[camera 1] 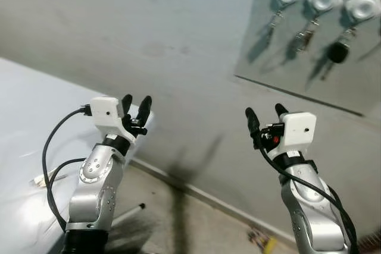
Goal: Hang keys on a hook
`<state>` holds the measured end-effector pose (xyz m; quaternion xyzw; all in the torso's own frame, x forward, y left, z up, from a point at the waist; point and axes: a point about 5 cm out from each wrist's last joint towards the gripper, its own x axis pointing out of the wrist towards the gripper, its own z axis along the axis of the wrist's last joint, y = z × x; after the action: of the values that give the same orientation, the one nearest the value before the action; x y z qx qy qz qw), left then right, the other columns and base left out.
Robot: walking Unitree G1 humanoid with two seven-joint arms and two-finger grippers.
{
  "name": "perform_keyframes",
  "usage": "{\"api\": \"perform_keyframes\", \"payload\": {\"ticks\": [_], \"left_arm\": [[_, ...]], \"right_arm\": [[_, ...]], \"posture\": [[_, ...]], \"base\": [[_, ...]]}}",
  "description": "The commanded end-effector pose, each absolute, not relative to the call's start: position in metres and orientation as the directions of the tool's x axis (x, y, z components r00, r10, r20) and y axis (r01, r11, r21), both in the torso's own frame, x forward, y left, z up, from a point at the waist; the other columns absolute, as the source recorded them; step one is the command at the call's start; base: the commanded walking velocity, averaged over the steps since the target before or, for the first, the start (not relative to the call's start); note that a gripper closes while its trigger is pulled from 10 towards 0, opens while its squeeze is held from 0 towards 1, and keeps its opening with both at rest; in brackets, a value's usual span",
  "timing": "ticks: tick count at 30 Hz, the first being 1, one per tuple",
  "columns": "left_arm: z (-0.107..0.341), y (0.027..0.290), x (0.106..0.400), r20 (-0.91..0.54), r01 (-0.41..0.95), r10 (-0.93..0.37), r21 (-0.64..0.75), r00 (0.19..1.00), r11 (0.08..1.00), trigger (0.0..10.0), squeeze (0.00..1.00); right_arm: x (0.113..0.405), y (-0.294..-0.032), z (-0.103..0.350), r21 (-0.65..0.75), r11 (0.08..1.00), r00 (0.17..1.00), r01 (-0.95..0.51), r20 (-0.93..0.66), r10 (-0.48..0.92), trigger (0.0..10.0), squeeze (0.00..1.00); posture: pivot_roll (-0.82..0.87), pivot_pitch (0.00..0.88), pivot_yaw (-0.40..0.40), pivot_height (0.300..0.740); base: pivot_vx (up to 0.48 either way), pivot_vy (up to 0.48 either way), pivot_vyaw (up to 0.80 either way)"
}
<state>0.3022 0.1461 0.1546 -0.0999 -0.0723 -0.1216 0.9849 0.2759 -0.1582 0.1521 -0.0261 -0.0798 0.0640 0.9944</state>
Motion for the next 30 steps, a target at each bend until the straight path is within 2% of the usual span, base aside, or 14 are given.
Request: {"api": "perform_keyframes", "payload": {"ticks": [1, 12, 30], "left_arm": [[0.156, 0.1392, 0.3031, 0.168, 0.28, -0.252, -0.168, 0.953, 0.945, 10.0, 0.0], [0.1543, 0.1373, 0.3049, 0.15, 0.284, -0.26, -0.162, 0.954, 0.945, 10.0, 0.0], [0.156, 0.1374, 0.3066, 0.15, 0.266, -0.244, -0.151, 0.958, 0.952, 10.0, 0.0]], "right_arm": [[0.275, -0.1638, 0.1523, -0.067, 0.991, 0.98, -0.113, 0.155, 0.122, 10.0, 0.0], [0.2753, -0.1649, 0.152, -0.072, 0.99, 0.98, -0.12, 0.152, 0.129, 10.0, 0.0], [0.2798, -0.1677, 0.1538, -0.076, 0.99, 0.98, -0.121, 0.152, 0.131, 10.0, 0.0]], "posture": [[-0.08, 0.043, -0.016, 0.74], [-0.08, 0.034, -0.018, 0.74], [-0.07, 0.067, -0.022, 0.74]], "base": [[0.0, 0.0, 0.8], [0.0, 0.0, 0.8], [0.0, 0.0, 0.8]]}}
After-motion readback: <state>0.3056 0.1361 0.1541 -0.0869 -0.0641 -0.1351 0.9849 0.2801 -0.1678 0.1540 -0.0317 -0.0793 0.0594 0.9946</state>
